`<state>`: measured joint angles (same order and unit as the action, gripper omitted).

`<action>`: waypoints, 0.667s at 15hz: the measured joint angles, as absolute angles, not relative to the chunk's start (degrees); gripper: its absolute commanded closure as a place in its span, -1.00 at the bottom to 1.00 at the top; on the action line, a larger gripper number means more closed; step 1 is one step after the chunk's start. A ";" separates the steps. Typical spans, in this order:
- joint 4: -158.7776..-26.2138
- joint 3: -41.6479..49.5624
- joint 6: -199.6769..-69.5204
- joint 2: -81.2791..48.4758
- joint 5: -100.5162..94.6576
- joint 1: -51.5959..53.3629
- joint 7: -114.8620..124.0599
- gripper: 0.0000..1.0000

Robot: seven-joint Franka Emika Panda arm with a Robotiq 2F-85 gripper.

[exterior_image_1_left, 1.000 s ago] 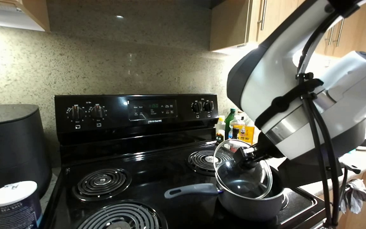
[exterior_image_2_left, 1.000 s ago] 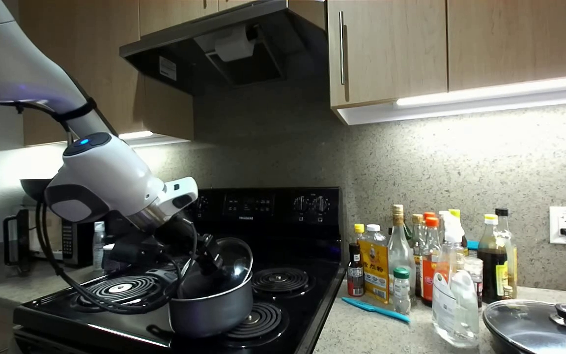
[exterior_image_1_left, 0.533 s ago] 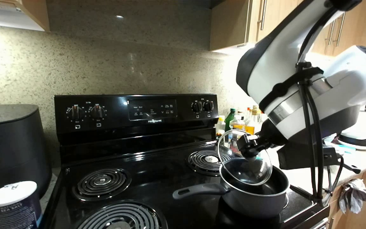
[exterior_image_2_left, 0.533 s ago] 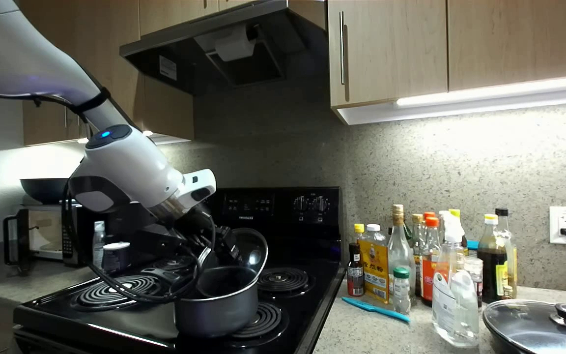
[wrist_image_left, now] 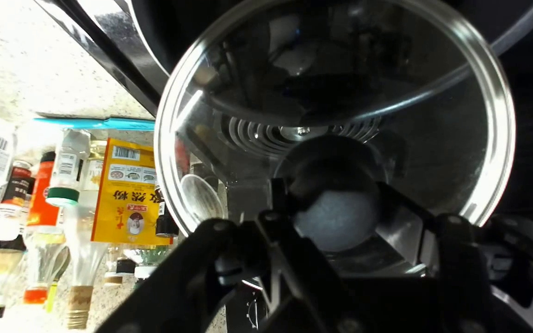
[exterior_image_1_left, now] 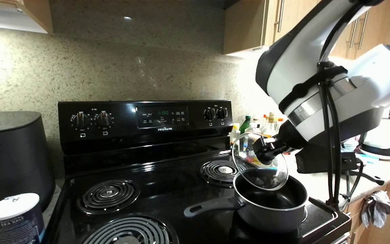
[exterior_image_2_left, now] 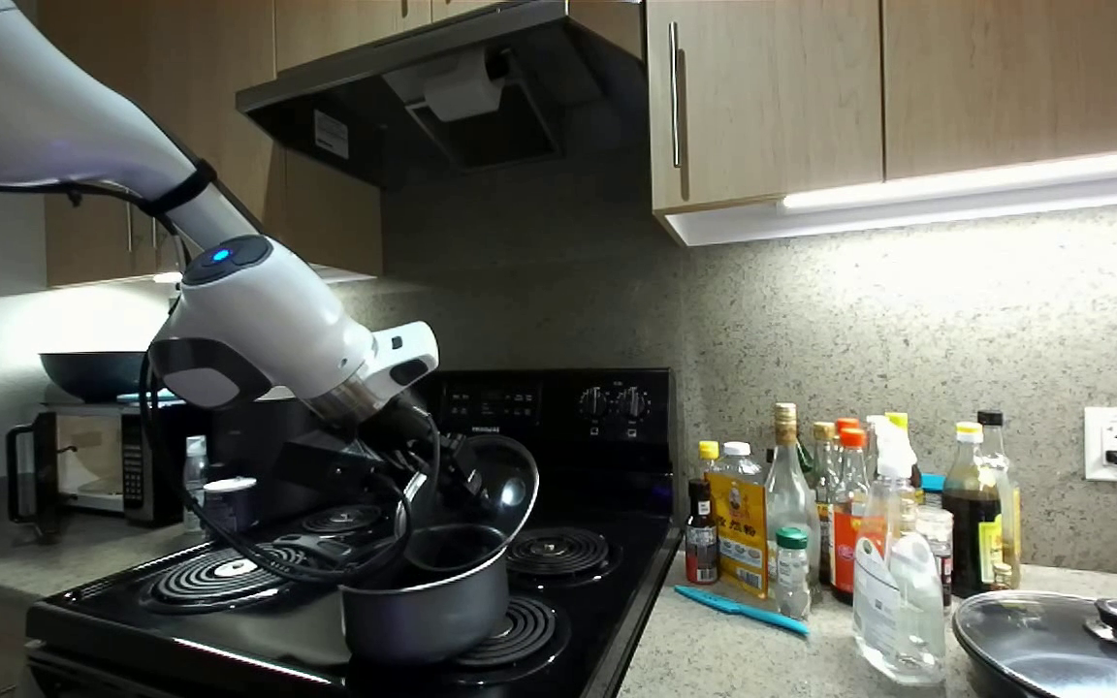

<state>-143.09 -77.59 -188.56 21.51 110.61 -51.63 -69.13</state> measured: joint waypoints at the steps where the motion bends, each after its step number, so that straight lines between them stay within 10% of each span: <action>1: -143.09 -77.63 -188.56 21.50 110.61 -51.64 -69.13 0.54; 9: -148.30 -76.39 -194.52 16.30 98.96 -41.25 -57.46 0.54; 10: -148.65 -75.66 -195.18 16.02 98.68 -39.49 -55.58 0.04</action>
